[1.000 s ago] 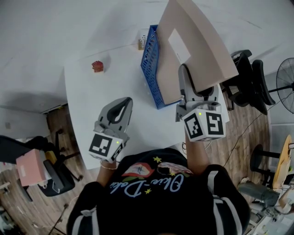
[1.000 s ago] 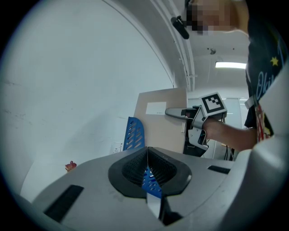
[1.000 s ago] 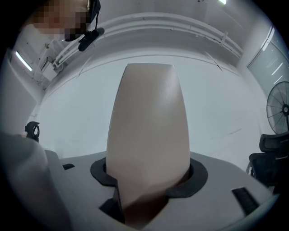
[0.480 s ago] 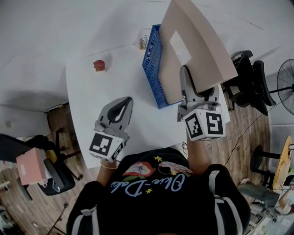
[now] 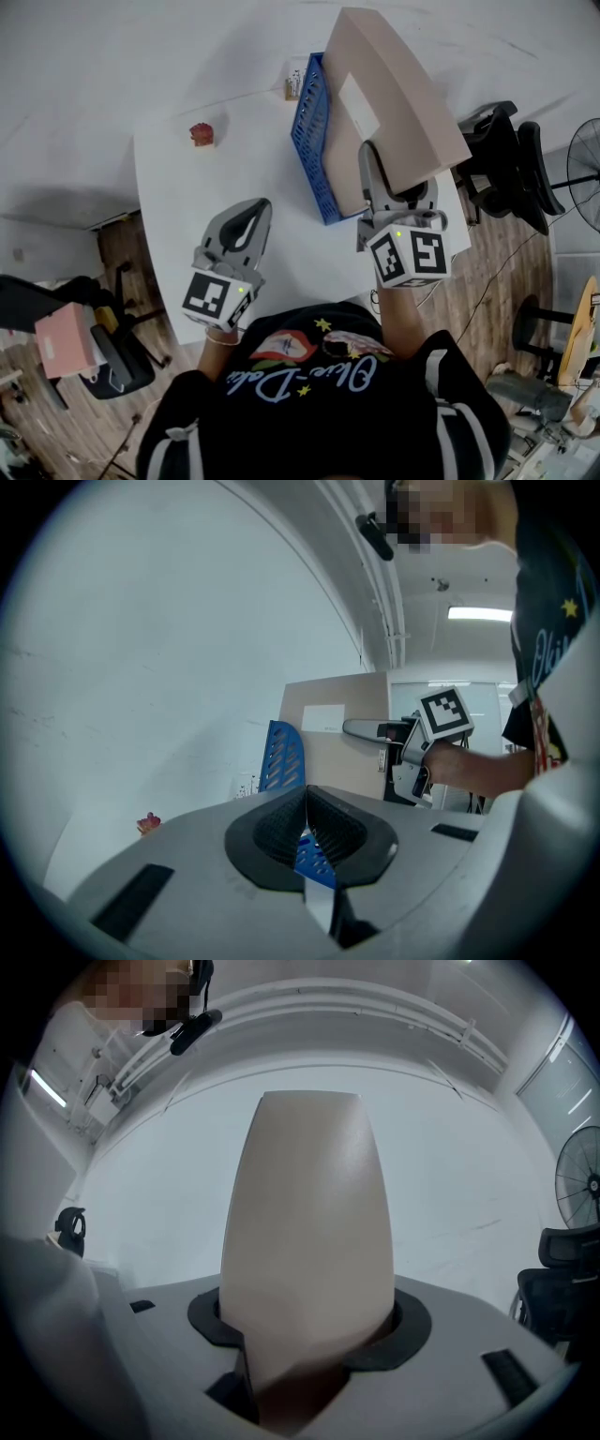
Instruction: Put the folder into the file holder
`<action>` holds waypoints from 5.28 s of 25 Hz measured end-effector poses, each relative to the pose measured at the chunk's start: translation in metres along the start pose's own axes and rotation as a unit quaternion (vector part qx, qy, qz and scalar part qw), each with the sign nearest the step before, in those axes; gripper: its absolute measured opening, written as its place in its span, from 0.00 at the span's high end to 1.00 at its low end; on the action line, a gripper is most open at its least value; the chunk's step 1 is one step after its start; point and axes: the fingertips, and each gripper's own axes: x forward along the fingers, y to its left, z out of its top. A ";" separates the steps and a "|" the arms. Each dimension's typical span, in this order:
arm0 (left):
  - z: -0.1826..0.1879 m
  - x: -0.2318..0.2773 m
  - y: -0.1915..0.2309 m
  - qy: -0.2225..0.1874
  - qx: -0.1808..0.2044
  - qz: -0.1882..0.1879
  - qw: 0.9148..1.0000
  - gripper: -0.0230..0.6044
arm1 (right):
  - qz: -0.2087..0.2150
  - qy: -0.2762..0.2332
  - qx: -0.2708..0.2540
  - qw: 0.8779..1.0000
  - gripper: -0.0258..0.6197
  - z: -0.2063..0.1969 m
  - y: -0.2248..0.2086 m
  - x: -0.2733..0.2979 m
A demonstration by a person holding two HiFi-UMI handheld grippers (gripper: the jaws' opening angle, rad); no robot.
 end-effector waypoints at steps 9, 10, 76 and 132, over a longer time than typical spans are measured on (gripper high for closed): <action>-0.003 -0.001 0.002 0.002 -0.003 0.007 1.000 0.96 | 0.003 0.002 -0.001 1.000 0.56 -0.011 0.001 -0.001; -0.002 -0.001 0.002 0.002 -0.003 0.007 1.000 0.96 | 0.003 0.002 -0.002 1.000 0.56 -0.012 0.001 -0.001; -0.005 -0.005 0.005 0.002 -0.004 0.014 1.000 0.96 | 0.028 0.085 -0.037 0.995 0.56 -0.093 0.012 -0.004; 0.025 -0.018 -0.141 -0.029 0.059 0.048 0.997 0.96 | 0.117 0.026 0.024 0.992 0.96 -0.004 -0.033 -0.148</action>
